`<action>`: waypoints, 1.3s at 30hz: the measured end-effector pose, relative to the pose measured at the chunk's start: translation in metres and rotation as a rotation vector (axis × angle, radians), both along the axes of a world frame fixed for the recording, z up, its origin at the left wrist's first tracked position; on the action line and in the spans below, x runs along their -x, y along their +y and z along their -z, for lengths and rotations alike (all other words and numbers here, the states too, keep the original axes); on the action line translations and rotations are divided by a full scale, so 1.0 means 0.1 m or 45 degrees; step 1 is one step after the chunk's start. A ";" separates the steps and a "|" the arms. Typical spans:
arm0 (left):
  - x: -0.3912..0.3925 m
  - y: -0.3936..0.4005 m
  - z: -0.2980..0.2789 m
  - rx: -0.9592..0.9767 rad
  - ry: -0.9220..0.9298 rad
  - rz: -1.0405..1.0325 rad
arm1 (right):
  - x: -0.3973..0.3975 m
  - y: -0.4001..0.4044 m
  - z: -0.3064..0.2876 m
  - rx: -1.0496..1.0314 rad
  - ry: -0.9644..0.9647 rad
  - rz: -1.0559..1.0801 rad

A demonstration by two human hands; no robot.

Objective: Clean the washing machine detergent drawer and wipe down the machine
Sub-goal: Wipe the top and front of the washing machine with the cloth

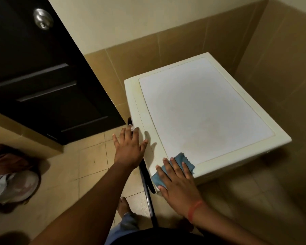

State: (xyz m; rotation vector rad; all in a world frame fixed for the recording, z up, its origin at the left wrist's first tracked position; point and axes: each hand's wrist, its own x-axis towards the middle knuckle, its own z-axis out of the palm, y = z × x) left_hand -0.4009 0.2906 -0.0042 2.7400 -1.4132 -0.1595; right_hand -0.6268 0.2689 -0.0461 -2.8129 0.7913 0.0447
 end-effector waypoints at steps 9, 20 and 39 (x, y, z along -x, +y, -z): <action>-0.04 0.09 0.01 -0.015 0.018 -0.023 | -0.81 -0.38 0.00 0.011 0.033 0.027; -0.07 0.04 0.01 -0.042 0.048 0.014 | -0.81 -0.32 0.02 0.012 0.030 0.051; -0.03 -0.15 -0.12 -0.030 0.034 -0.030 | -0.18 -0.04 -0.01 0.004 0.034 -0.004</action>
